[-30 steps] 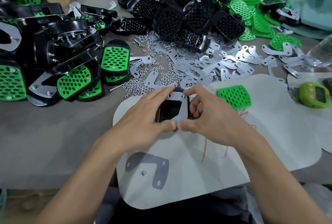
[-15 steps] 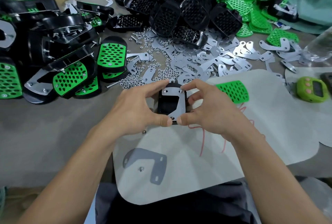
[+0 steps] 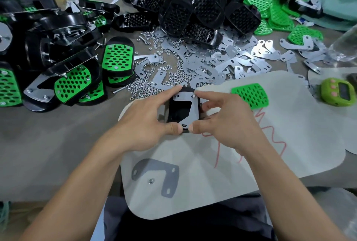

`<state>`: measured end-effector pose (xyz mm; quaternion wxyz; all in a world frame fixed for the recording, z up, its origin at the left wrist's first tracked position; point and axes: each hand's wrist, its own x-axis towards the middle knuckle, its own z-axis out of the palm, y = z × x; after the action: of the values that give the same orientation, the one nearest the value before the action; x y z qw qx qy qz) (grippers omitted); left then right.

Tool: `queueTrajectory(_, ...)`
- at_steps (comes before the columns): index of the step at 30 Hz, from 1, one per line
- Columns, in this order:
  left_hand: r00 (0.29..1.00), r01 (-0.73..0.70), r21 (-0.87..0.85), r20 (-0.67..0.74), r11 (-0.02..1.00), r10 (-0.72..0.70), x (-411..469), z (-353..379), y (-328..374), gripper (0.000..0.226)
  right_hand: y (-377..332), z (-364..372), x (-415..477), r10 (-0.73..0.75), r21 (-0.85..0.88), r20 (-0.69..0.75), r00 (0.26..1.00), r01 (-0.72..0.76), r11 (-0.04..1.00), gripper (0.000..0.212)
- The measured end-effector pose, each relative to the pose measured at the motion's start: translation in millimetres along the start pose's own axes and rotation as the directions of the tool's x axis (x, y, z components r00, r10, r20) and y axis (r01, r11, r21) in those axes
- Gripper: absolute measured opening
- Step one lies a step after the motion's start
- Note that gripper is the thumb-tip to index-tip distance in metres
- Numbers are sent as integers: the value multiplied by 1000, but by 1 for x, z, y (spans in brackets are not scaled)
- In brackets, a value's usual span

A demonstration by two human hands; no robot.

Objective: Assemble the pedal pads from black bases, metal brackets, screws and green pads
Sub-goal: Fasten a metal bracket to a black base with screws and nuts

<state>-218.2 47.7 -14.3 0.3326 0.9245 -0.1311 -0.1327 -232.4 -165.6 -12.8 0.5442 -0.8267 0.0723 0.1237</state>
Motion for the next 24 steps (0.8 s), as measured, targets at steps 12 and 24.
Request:
queueTrajectory(12,991,21,-210,-122,978,-47,-15,17,6,96,-14,-10,6,-127,-309,165,978,174,935,80)
queueTrajectory(24,911,-46,-244,-408,969,-59,-30,46,11,34,-17,-19,17,-88,-346,180,980,147,927,87)
